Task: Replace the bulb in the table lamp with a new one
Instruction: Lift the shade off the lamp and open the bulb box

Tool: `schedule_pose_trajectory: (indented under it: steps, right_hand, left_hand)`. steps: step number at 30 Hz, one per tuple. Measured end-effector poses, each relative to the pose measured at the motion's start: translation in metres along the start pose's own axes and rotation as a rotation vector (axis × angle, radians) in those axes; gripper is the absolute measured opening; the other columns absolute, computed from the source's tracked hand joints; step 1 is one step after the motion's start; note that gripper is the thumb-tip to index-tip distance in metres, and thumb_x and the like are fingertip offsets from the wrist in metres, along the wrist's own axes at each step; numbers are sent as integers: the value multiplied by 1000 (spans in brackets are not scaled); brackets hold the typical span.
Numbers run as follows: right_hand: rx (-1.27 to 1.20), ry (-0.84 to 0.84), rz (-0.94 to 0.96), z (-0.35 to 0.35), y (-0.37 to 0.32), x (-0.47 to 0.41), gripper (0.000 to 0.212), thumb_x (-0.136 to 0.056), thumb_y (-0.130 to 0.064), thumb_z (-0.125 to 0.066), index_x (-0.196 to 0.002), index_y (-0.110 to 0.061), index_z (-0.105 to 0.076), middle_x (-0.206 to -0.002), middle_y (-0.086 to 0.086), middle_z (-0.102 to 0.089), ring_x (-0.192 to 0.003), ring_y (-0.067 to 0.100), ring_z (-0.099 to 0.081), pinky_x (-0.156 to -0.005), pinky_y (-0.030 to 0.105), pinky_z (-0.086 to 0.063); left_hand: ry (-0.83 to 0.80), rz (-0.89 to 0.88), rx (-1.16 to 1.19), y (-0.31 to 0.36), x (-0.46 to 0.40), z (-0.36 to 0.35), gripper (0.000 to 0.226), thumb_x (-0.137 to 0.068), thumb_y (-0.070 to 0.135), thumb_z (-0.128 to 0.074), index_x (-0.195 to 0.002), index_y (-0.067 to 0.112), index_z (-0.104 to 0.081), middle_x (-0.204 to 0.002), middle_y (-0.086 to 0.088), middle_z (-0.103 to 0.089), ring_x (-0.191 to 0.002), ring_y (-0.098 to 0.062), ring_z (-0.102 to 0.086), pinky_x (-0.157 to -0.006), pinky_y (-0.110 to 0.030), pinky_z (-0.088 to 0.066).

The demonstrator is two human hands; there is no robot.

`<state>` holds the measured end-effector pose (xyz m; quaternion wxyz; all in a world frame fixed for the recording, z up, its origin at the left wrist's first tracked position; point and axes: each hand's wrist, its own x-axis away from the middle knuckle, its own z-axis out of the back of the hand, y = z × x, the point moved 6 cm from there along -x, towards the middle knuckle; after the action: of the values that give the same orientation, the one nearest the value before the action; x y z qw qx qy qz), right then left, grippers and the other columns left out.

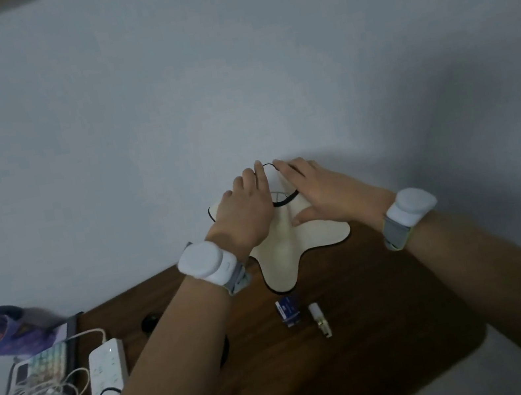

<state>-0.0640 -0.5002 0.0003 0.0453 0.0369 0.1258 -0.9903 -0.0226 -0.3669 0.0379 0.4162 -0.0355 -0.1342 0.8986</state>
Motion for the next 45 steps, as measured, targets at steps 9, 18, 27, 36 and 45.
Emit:
schedule_pose_trajectory:
  steps: [9, 18, 27, 36, 45]
  right_hand:
    - [27, -2, -190, -54, 75, 15, 117, -79, -58, -79, -162, -17, -6, -147, 13, -38, -132, 36, -44, -106, 47, -47]
    - [-21, -120, -253, -109, 111, 12, 117, -79, -52, -83, -162, -11, -11, -150, 16, -39, -134, 37, -45, -108, 49, -46]
    - [-58, -194, -264, -147, 115, 13, 113, -81, -46, -83, -162, -9, -13, -153, 16, -36, -140, 35, -40, -114, 47, -42]
    - [-55, -231, -302, -170, 121, 10, 112, -83, -41, -83, -162, -8, -11, -160, 19, -29, -149, 36, -31, -118, 48, -37]
    - [23, -250, -289, -180, 114, 4, 108, -87, -37, -80, -163, -9, -8, -162, 19, -25, -152, 36, -24, -120, 49, -34]
  left_hand:
    - [-14, -191, 0, 49, -66, -60, 81, -99, 8, -42, -158, -10, 11, -157, -27, -23, -143, -39, -34, -111, -40, -45]
    - [-141, -187, 130, 72, -96, -130, 82, -102, 10, -46, -160, -5, 10, -161, -23, -21, -148, -37, -29, -111, -40, -47]
    - [-203, -166, 178, 81, -100, -169, 83, -103, 11, -49, -160, -3, 10, -165, -24, -15, -154, -37, -21, -121, -42, -36]
    - [-223, -172, 206, 86, -104, -191, 85, -101, 9, -50, -160, -6, 9, -164, -26, -16, -153, -38, -22, -122, -42, -34]
    - [-212, -130, 275, 81, -99, -210, 88, -99, 10, -53, -160, -4, 8, -164, -24, -16, -155, -35, -21, -123, -39, -33]
